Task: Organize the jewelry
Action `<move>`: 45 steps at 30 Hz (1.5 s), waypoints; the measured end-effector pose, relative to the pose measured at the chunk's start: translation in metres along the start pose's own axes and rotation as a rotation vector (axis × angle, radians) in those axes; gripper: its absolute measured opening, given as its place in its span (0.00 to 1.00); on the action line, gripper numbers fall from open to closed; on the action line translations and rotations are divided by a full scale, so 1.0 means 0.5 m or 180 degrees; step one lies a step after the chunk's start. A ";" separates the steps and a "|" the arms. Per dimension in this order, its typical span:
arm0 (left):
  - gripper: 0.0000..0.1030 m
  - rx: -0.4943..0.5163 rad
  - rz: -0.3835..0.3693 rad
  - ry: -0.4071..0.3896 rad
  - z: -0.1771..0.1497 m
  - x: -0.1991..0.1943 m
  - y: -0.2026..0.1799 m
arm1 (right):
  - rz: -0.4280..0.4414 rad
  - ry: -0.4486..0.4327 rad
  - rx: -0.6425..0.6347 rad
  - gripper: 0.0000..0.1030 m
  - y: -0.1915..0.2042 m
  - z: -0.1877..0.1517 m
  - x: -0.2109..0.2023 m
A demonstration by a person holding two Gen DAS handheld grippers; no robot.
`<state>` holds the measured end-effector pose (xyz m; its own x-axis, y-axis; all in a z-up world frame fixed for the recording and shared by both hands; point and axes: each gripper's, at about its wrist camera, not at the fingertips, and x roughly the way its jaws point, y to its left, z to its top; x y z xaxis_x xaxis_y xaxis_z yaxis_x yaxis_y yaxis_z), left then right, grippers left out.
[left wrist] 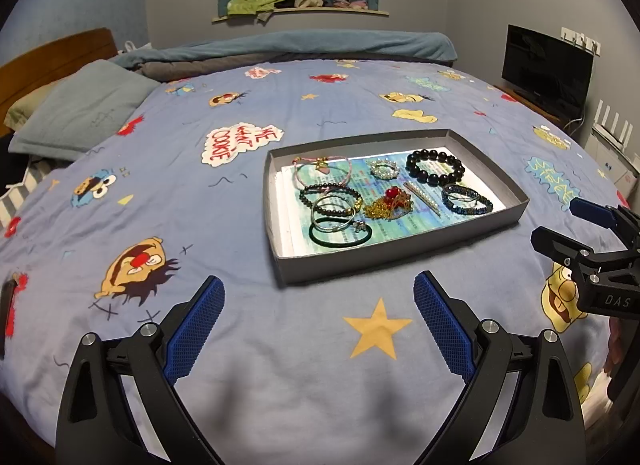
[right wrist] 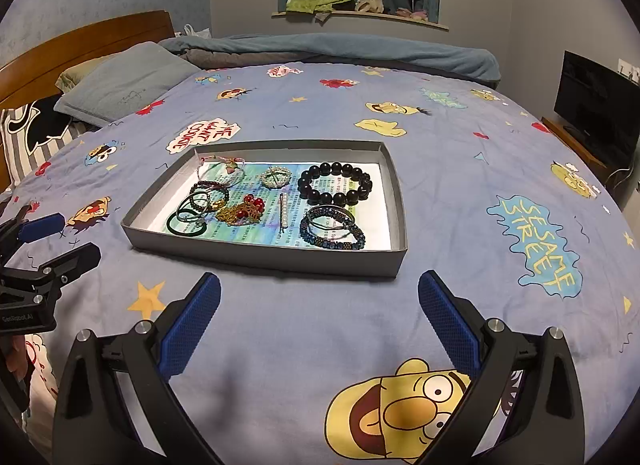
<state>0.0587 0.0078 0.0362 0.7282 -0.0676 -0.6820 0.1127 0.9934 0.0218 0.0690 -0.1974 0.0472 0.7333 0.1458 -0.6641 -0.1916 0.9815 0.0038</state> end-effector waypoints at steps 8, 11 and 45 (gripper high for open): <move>0.92 0.0001 0.0001 0.0006 -0.001 0.002 -0.001 | 0.0002 0.0005 -0.0004 0.95 -0.002 0.000 0.003; 0.92 0.0002 -0.0005 0.0009 -0.003 0.004 -0.003 | 0.0005 0.0002 -0.0004 0.95 -0.002 -0.001 0.004; 0.92 -0.0005 -0.0013 0.0012 -0.005 0.008 -0.006 | 0.0011 0.0015 0.0000 0.95 -0.002 -0.003 0.007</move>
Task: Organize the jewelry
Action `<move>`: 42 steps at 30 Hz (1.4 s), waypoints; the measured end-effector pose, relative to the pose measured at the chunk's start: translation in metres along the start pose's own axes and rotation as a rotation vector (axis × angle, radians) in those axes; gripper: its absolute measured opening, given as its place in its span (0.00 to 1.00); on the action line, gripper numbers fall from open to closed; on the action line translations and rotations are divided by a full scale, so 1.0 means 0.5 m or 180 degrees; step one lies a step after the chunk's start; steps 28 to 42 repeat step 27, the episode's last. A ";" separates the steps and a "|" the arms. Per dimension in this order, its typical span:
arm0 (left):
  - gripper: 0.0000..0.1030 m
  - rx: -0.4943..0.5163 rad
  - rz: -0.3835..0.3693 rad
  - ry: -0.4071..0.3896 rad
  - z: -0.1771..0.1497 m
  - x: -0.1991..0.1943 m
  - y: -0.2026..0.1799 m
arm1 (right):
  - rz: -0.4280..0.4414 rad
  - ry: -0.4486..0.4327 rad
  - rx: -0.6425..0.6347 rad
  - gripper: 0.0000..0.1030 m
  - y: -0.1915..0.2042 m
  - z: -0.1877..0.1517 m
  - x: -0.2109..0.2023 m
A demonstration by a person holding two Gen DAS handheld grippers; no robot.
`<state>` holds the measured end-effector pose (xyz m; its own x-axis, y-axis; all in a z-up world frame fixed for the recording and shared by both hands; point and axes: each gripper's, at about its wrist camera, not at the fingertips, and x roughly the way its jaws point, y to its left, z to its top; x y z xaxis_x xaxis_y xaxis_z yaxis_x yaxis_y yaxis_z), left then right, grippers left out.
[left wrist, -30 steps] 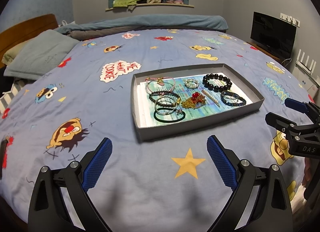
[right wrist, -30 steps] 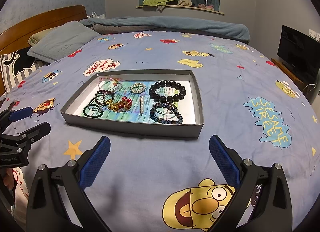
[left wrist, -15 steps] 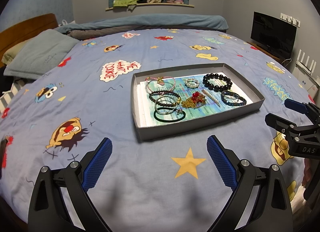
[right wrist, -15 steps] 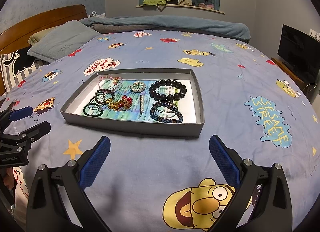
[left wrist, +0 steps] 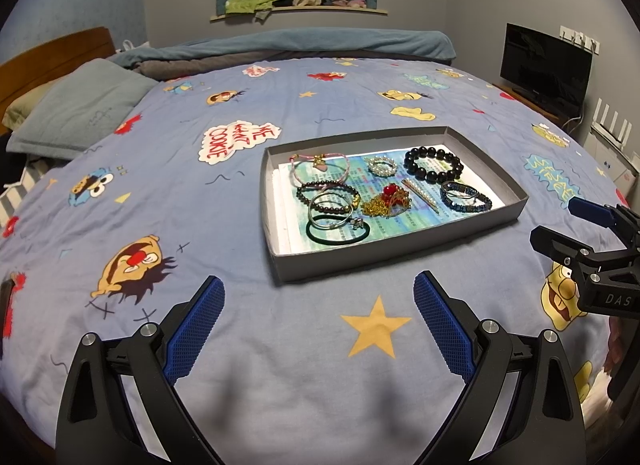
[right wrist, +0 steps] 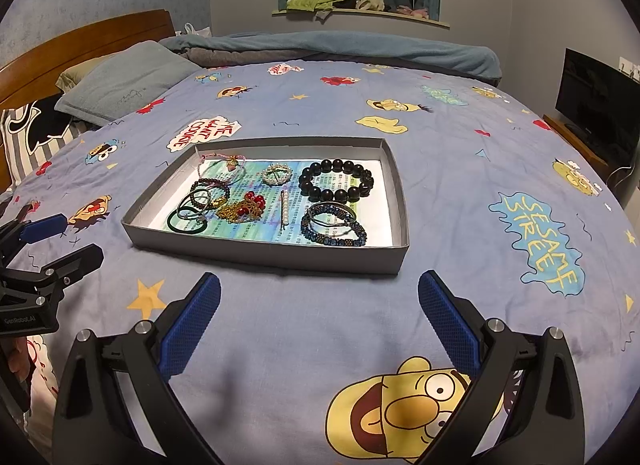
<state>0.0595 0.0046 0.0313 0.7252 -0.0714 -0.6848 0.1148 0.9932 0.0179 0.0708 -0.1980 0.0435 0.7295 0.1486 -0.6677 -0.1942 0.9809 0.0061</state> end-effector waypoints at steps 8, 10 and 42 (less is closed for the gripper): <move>0.92 -0.0020 -0.0026 -0.0016 0.001 0.002 0.003 | -0.0001 0.0001 0.0000 0.95 0.000 0.000 0.000; 0.92 -0.0001 -0.0044 -0.0032 0.001 0.001 0.001 | 0.0000 0.0004 0.0001 0.95 0.000 0.000 0.001; 0.92 -0.0003 -0.0031 -0.0012 0.002 0.014 0.014 | 0.0011 0.0047 0.0019 0.95 -0.008 -0.003 0.012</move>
